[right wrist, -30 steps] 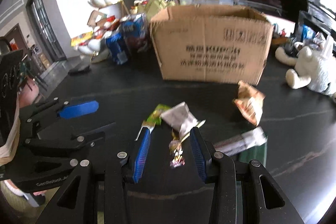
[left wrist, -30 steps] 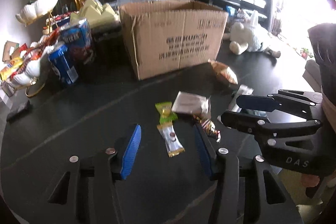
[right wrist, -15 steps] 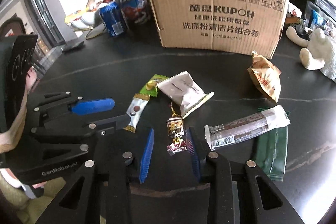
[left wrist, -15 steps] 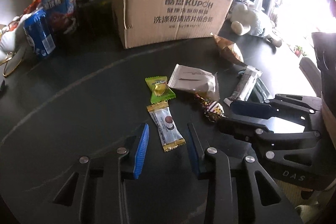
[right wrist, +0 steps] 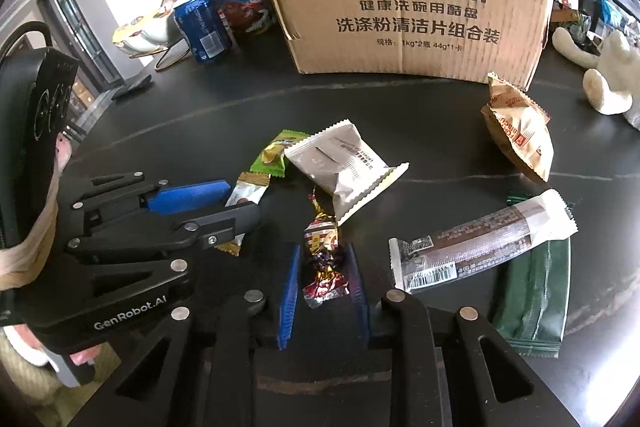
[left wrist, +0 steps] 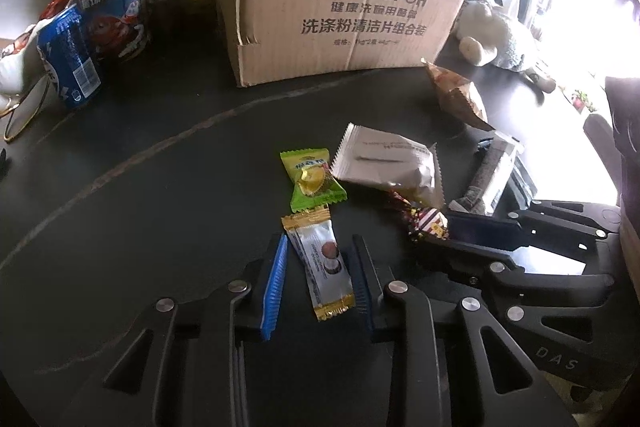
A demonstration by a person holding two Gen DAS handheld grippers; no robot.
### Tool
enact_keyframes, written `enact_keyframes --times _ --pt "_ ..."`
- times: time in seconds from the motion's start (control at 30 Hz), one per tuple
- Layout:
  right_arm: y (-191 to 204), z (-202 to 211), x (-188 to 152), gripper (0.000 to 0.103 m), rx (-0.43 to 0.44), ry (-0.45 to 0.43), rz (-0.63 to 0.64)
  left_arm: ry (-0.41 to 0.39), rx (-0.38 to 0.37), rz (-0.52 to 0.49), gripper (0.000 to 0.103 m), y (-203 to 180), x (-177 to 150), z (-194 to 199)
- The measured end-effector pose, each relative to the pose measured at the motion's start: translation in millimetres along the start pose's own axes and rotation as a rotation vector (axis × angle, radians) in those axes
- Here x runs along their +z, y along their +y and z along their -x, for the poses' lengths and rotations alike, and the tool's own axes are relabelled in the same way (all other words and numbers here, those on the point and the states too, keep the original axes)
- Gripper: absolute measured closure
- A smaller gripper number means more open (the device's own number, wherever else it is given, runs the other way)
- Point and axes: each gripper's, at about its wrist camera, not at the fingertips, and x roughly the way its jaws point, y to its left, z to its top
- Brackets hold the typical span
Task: Organize snacks
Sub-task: 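Grasp the small white-gold packet with the left tool while the right tool grasps a wrapped candy, then lift the white-gold packet and wrapped candy and carry both over the box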
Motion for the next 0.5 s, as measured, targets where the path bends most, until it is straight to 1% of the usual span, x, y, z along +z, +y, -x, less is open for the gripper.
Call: enact_keyframes --times 0.13,0.2,0.37,0.5 --pt "0 -1 1 0.08 0.001 -0.003 -0.003 0.001 0.012 0.002 0.079 0 2 -2" --pt "-2 0 0 0.08 0.004 -0.003 -0.009 0.002 0.012 0.006 0.083 -1 3 -2" --pt "-2 4 -2 0.08 0.01 -0.005 -0.022 0.002 0.025 0.008 0.084 -4 1 0" --pt "-2 12 -5 0.08 0.016 -0.015 -0.03 -0.019 0.033 0.005 0.084 -7 -2 11"
